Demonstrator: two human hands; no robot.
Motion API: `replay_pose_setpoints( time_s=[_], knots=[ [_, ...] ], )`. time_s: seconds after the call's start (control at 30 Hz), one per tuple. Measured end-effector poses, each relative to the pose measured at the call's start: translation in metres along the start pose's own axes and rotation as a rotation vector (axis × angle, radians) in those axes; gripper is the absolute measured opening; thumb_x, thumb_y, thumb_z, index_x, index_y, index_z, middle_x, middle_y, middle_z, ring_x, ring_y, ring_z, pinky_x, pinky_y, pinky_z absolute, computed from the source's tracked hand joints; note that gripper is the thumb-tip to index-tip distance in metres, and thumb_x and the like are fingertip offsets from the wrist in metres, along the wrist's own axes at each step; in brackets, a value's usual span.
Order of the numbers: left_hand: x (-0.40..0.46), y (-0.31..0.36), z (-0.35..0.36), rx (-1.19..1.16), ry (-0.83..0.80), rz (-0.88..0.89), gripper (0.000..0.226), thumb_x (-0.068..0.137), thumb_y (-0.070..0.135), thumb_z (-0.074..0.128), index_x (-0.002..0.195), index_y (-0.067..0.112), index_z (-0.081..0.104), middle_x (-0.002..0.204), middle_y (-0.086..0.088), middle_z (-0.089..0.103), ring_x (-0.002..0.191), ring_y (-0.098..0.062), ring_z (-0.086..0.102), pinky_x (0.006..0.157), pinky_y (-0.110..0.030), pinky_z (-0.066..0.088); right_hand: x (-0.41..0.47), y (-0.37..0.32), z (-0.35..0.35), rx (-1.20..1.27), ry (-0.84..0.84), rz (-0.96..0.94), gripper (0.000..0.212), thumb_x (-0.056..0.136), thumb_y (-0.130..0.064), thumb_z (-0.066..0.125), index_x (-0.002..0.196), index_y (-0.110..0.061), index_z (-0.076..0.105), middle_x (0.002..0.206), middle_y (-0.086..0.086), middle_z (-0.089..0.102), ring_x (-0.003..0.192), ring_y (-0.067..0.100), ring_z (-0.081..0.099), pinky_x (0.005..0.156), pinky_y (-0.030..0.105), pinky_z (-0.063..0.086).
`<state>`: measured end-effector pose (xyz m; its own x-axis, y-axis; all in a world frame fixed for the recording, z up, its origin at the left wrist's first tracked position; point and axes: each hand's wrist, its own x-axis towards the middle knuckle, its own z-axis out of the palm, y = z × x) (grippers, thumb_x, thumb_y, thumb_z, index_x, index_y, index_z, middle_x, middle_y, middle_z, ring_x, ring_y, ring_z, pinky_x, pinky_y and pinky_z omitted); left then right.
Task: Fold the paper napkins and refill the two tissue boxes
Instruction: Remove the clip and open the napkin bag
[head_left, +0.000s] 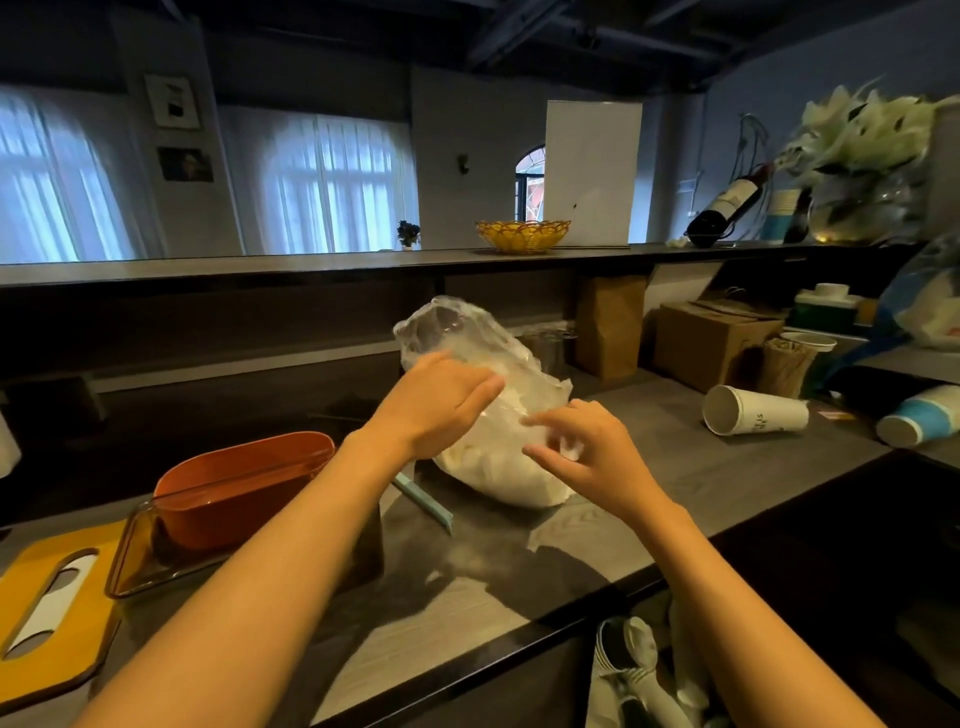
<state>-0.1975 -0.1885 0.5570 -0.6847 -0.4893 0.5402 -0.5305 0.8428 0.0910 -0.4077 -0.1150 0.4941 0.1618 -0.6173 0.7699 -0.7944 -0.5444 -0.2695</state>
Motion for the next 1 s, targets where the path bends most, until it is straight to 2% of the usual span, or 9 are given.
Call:
replay_pose_setpoints(
  time_s=[0.07, 0.17, 0.33, 0.5, 0.6, 0.73, 0.87, 0.93, 1.0],
  knots=[
    [-0.008, -0.012, 0.006, -0.003, -0.042, -0.120, 0.045, 0.109, 0.040, 0.030, 0.094, 0.015, 0.065, 0.084, 0.001, 0.062, 0.087, -0.019, 0.060, 0.082, -0.033, 0.039, -0.009, 0.001, -0.005, 0.074, 0.061, 0.142, 0.035, 0.093, -0.052, 0.056, 0.117, -0.030, 0.069, 0.068, -0.017, 0.058, 0.068, 0.002, 0.055, 0.064, 0.018, 0.037],
    [-0.026, -0.020, 0.012, -0.027, -0.001, -0.150, 0.038, 0.108, 0.042, 0.031, 0.119, 0.023, 0.063, 0.095, -0.002, 0.069, 0.084, -0.017, 0.064, 0.074, -0.030, 0.044, -0.013, 0.009, -0.008, -0.035, 0.092, 0.358, 0.036, 0.102, -0.047, 0.043, 0.134, -0.035, 0.058, 0.066, -0.009, 0.061, 0.063, 0.009, 0.059, 0.059, 0.032, 0.046],
    [-0.039, -0.016, 0.016, 0.135, 0.090, -0.036, 0.053, 0.103, 0.022, 0.053, 0.154, 0.022, 0.038, 0.095, -0.005, 0.071, 0.071, -0.016, 0.063, 0.069, -0.028, 0.052, -0.001, 0.005, -0.007, -0.258, 0.002, 0.424, 0.052, 0.100, -0.050, 0.045, 0.150, -0.035, 0.040, 0.087, -0.007, 0.065, 0.083, 0.013, 0.060, 0.089, 0.040, 0.047],
    [-0.022, -0.025, 0.018, 0.233, -0.058, -0.292, 0.087, 0.092, 0.051, 0.064, 0.160, 0.029, 0.015, 0.157, 0.003, 0.032, 0.134, -0.021, 0.046, 0.099, -0.044, 0.049, 0.013, 0.006, 0.001, -0.590, -0.199, 0.481, 0.070, 0.090, -0.071, 0.046, 0.150, -0.036, 0.039, 0.131, 0.003, 0.051, 0.123, 0.022, 0.047, 0.104, 0.040, 0.033],
    [-0.015, -0.036, 0.029, 0.176, -0.181, -0.454, 0.124, 0.075, 0.066, 0.074, 0.159, 0.031, -0.009, 0.167, -0.005, 0.006, 0.148, -0.030, 0.027, 0.110, -0.052, 0.041, 0.011, 0.010, 0.009, -0.580, -0.301, 0.534, 0.086, 0.081, -0.076, 0.055, 0.152, -0.036, 0.030, 0.134, 0.005, 0.045, 0.122, 0.024, 0.045, 0.103, 0.040, 0.036],
    [-0.008, -0.050, 0.046, 0.016, -0.330, -0.545, 0.138, 0.069, 0.062, 0.082, 0.157, 0.031, -0.021, 0.168, -0.004, -0.015, 0.154, -0.037, 0.004, 0.120, -0.055, 0.023, -0.002, 0.022, 0.022, -0.626, -0.374, 0.545, 0.106, 0.069, -0.081, 0.064, 0.152, -0.033, 0.020, 0.133, 0.006, 0.040, 0.117, 0.024, 0.044, 0.097, 0.037, 0.040],
    [0.005, -0.055, 0.044, -0.221, -0.375, -0.517, 0.111, 0.077, 0.051, 0.081, 0.160, 0.032, 0.011, 0.161, -0.006, 0.028, 0.146, -0.030, 0.029, 0.116, -0.050, 0.032, -0.003, 0.031, 0.020, -0.502, -0.490, 0.617, 0.108, 0.070, -0.071, 0.073, 0.154, -0.030, 0.020, 0.140, 0.008, 0.038, 0.126, 0.027, 0.041, 0.103, 0.042, 0.040],
    [0.017, -0.057, 0.036, -0.235, -0.079, -0.550, 0.063, 0.090, 0.046, 0.070, 0.145, 0.023, 0.050, 0.137, -0.007, 0.059, 0.122, -0.025, 0.058, 0.101, -0.041, 0.049, -0.001, 0.028, 0.010, -0.271, -0.418, 0.649, 0.090, 0.074, -0.063, 0.076, 0.149, -0.032, 0.037, 0.135, 0.002, 0.046, 0.124, 0.022, 0.047, 0.102, 0.039, 0.045],
    [0.030, -0.054, 0.026, -0.176, 0.289, -0.493, 0.025, 0.098, 0.037, 0.061, 0.109, 0.017, 0.071, 0.094, -0.004, 0.072, 0.084, -0.019, 0.069, 0.075, -0.035, 0.058, 0.004, 0.020, -0.001, 0.052, -0.077, 0.623, 0.051, 0.081, -0.049, 0.076, 0.127, -0.030, 0.062, 0.115, -0.006, 0.059, 0.104, 0.007, 0.058, 0.084, 0.024, 0.050]
  ],
)
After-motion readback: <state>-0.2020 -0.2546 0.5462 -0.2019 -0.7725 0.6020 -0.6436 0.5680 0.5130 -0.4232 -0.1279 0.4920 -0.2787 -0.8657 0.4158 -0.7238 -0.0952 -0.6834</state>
